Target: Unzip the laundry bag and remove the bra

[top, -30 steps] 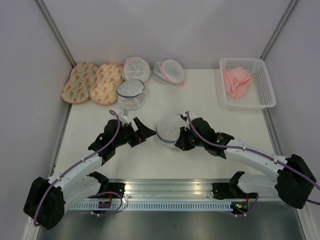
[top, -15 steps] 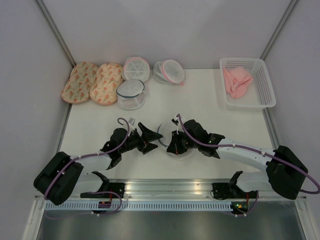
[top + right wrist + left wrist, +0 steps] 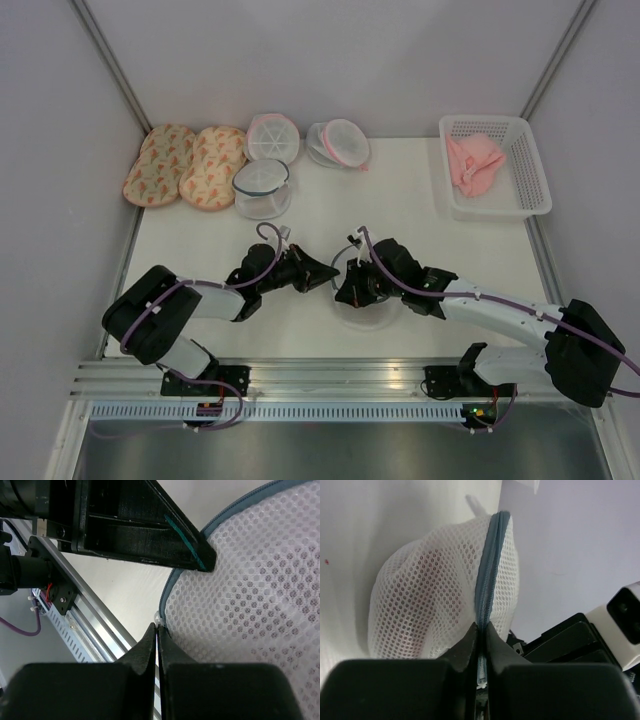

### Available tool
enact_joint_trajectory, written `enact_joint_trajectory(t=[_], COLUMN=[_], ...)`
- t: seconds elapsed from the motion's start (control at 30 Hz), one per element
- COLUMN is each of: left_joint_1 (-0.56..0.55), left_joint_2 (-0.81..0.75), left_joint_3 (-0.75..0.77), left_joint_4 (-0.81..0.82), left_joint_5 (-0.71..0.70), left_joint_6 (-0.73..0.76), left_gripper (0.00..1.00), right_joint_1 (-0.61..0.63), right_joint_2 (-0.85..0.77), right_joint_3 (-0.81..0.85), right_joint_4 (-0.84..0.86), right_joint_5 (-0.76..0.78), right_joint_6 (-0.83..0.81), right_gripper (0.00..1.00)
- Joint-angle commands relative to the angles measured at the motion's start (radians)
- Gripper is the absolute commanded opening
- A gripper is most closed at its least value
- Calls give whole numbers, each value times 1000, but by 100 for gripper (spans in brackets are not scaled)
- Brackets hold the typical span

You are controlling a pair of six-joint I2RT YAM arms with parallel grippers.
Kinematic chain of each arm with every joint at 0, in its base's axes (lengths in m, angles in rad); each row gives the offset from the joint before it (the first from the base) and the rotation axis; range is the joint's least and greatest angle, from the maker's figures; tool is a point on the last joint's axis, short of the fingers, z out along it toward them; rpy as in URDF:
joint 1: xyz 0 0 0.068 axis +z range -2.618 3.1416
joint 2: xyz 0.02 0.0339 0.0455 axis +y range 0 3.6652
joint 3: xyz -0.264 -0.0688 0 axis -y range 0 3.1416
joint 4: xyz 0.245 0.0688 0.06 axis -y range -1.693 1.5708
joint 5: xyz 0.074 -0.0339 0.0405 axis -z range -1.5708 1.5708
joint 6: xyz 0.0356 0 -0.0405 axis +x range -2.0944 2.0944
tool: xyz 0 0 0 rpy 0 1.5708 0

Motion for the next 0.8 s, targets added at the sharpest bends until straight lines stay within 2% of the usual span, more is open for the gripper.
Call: enact_joint_trajectory(t=[0.0,0.33,0.5,0.6,0.7,0.77], left_joint_1=[-2,77,140,166,169,171], left_joint_2=[-6,-137,-170,-136,-60,-15], left_joint_3=[25,33,73,143,259,335], left_joint_4=[75,-170,-305,-397,-505,-578], left_joint_5=[5,14,69,161,285,367], left_joint_6=[5,189,337,420,574,692], left_gripper=[2,2,2,2,2,2], right_joint_1=[8,10,8,8,7,7], right_joint_2=[-35,20,-18,-25,3,32], right_joint_3=[19,51,66,83,106,120], right_joint_4=[-24,-308,-427,-476,-504,-504], right_joint_5=[28,229,428,564,666,682], right_joint_6=[-22,-37,-2,9,11,4], right_gripper=[1,0,0,1,1,0])
